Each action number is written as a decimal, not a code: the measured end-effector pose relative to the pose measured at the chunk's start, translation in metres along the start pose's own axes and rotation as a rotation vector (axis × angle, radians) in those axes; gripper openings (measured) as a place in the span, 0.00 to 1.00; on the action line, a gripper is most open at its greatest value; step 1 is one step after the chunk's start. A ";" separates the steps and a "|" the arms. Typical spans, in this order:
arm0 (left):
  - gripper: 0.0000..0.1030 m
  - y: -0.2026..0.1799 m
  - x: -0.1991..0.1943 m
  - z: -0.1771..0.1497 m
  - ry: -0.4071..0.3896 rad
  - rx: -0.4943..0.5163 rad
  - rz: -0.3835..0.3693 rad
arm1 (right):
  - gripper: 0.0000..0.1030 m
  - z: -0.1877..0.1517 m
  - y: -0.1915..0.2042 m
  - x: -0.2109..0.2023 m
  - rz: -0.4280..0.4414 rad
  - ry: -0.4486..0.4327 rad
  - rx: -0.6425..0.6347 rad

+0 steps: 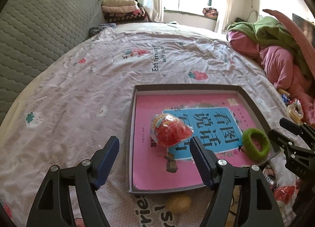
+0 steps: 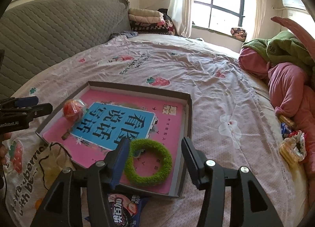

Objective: Organize objects
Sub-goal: 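Withdraw both open grippers from the tray back toward the remaining items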

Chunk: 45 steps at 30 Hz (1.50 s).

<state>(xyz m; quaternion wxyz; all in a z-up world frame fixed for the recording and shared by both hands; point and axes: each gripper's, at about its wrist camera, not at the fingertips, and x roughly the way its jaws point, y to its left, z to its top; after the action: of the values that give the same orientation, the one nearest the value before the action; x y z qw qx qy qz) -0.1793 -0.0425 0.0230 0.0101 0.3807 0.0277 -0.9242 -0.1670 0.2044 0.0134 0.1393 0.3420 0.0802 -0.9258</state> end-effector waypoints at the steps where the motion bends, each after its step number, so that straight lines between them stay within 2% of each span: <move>1: 0.73 0.000 -0.002 0.000 -0.008 0.000 -0.002 | 0.56 0.000 0.001 -0.002 0.001 -0.007 -0.001; 12: 0.73 -0.003 -0.010 -0.007 -0.039 0.006 -0.014 | 0.59 0.002 0.004 -0.014 0.032 -0.056 0.003; 38: 0.73 -0.014 -0.046 -0.019 -0.098 0.048 -0.036 | 0.64 -0.005 0.015 -0.048 0.070 -0.102 0.020; 40: 0.73 -0.014 -0.051 -0.021 -0.109 0.049 -0.034 | 0.66 -0.006 0.017 -0.054 0.072 -0.116 0.023; 42: 0.73 -0.013 -0.055 -0.022 -0.113 0.040 -0.040 | 0.73 -0.008 0.019 -0.059 0.077 -0.133 0.017; 45: 0.73 -0.011 -0.060 -0.026 -0.116 0.031 -0.046 | 0.75 -0.011 0.023 -0.066 0.104 -0.153 0.008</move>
<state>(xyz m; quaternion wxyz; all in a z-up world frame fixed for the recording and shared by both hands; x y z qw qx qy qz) -0.1190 -0.0299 0.0470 -0.0153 0.3258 0.0214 -0.9451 -0.1048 0.1983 0.0476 0.1914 0.2743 0.0478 -0.9412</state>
